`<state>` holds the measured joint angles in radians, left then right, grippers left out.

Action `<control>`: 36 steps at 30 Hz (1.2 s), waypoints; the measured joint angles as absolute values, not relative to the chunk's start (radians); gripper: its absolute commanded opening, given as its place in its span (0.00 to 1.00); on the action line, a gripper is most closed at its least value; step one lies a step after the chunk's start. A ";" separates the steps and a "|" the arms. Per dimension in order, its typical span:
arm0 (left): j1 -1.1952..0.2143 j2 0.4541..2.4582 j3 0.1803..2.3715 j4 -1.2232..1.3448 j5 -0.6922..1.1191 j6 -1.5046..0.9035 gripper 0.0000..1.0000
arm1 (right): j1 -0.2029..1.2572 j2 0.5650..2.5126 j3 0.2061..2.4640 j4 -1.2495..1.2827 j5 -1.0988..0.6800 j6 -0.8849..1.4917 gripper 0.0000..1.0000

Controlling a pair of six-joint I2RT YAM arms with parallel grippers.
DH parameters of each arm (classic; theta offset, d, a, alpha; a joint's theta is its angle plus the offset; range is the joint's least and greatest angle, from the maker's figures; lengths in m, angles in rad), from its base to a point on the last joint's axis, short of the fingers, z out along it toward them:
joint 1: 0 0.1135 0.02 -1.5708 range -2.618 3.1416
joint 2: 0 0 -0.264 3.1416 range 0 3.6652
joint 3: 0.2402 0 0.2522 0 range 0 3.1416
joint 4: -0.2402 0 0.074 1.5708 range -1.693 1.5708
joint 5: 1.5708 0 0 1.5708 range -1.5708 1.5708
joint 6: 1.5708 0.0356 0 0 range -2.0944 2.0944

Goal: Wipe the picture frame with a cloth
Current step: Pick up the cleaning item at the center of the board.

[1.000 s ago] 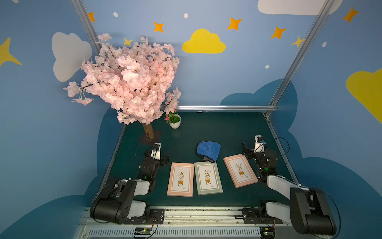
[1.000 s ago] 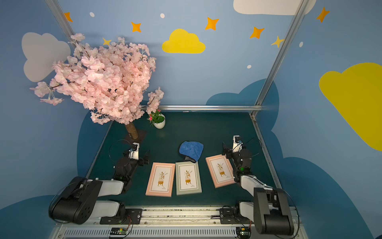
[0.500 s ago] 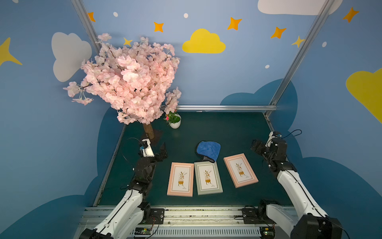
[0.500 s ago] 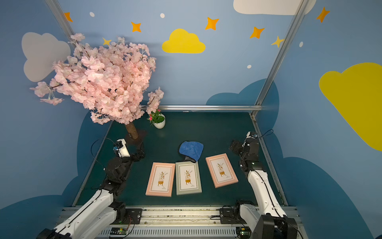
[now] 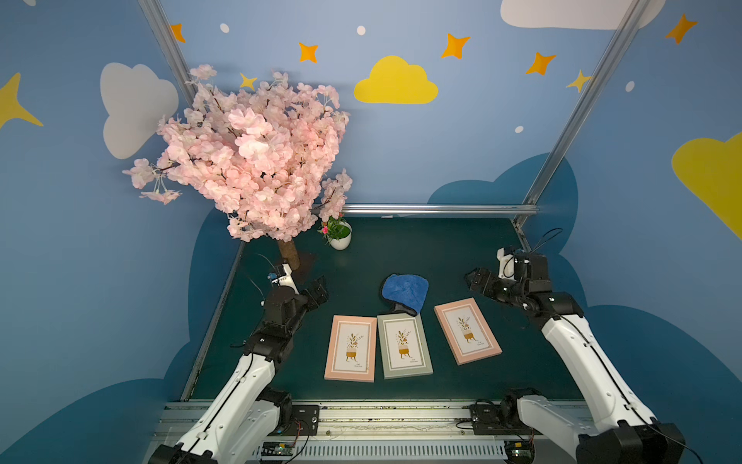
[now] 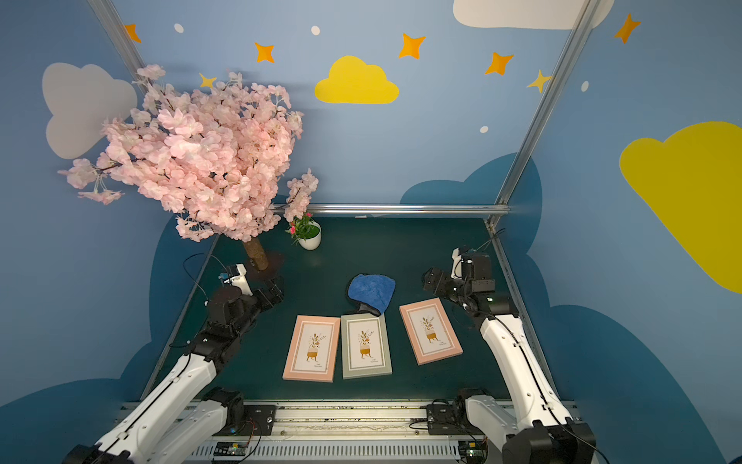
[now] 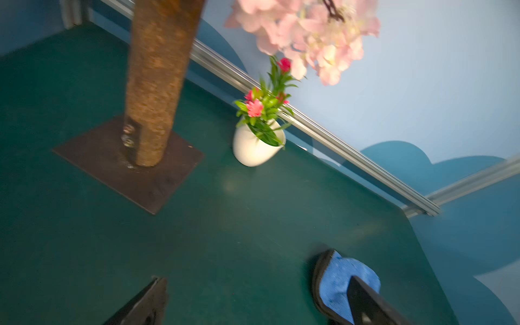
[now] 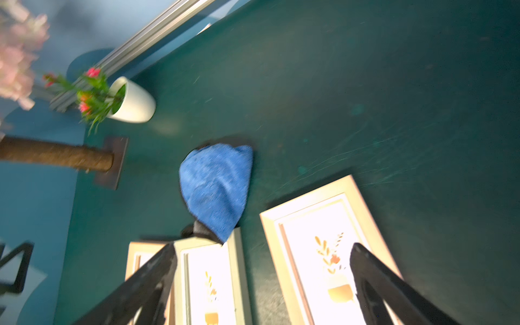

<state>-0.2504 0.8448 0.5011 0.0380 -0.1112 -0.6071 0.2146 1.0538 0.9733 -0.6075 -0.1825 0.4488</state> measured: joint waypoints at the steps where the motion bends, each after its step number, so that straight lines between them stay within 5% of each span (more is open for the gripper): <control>1: -0.273 0.846 0.517 0.015 -0.106 -0.611 1.00 | 0.250 1.061 0.990 -0.620 -0.178 0.450 0.96; 12: -0.390 0.908 0.546 -0.284 -0.047 -0.686 0.98 | 0.567 1.420 1.159 -0.641 -0.070 0.526 0.97; 23: -0.395 0.878 0.488 -0.378 0.057 -0.745 0.96 | 0.624 1.921 1.497 -0.660 -0.038 0.564 0.95; 36: -0.415 0.921 0.464 -0.420 0.091 -0.759 0.90 | 0.649 2.058 1.586 -0.687 0.026 0.580 0.77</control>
<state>-0.4149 0.9215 0.4641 -0.4202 0.0914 -0.7589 0.6495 2.0583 1.5864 -0.6868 0.0261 0.5804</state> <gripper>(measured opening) 0.908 0.803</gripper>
